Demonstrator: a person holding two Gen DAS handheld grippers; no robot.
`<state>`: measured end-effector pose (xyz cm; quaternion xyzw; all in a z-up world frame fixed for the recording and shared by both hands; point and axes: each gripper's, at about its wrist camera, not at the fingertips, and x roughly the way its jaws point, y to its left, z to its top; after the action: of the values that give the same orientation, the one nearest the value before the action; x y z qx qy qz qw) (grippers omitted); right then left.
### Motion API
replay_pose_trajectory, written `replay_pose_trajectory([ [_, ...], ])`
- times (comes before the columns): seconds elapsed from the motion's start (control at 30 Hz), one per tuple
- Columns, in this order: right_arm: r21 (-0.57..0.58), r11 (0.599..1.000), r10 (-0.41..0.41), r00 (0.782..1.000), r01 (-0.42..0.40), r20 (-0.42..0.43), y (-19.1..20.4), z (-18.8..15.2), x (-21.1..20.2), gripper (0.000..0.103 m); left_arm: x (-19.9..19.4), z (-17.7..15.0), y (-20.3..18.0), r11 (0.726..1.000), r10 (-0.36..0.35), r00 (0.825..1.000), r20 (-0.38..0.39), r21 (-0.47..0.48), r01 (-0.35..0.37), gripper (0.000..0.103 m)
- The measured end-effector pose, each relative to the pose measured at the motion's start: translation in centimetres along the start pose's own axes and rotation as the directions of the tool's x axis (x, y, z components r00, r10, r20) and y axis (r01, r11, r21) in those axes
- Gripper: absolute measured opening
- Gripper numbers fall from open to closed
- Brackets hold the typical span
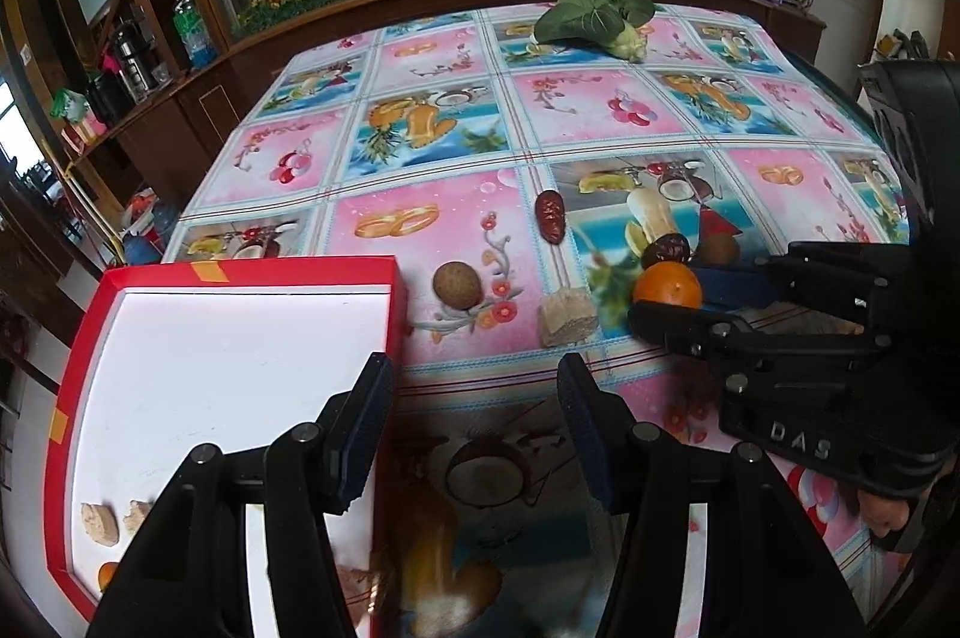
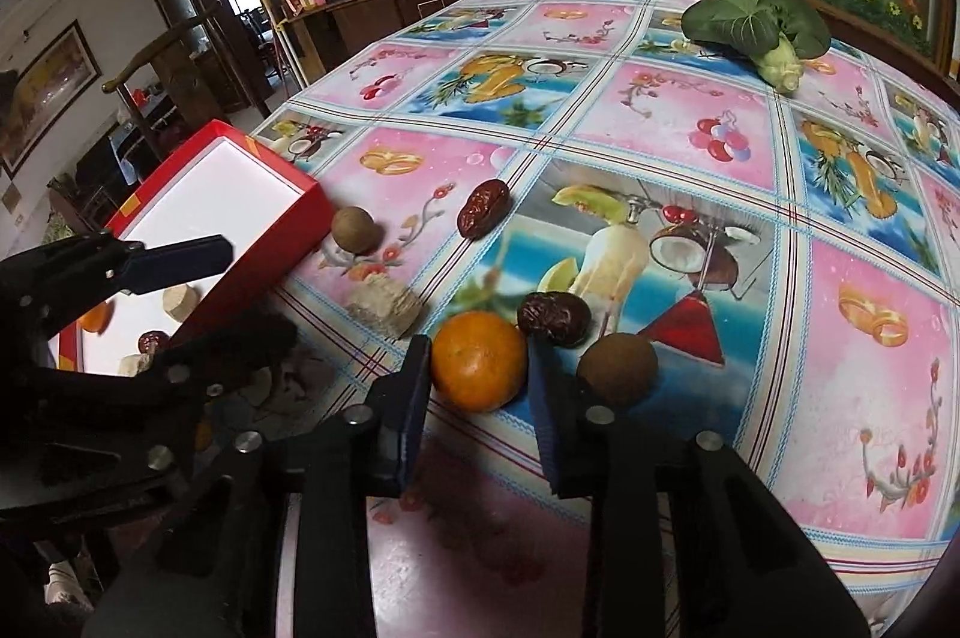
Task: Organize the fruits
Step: 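Grasp an orange with the right tool while the left tool grasps a beige chunk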
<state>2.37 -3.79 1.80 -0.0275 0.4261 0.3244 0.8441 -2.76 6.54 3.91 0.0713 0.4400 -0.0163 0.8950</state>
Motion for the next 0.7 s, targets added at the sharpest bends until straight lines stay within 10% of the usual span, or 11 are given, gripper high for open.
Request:
replay_pose_trajectory([
  [0.47, 0.224, 0.972, 0.045, 0.994, -0.067, 0.100, -4.4, 1.0, -3.8, 0.032, 2.5, 2.1, -2.1, 0.998, -0.065, 0.997, -0.048, -0.001, 0.065, 0.055],
  [0.7, 0.245, 0.967, 0.042, 0.994, -0.066, 0.102, -4.6, 1.1, -3.9, 0.032, 3.9, 2.1, -2.3, 0.996, -0.091, 0.993, -0.081, -0.018, 0.090, 0.031],
])
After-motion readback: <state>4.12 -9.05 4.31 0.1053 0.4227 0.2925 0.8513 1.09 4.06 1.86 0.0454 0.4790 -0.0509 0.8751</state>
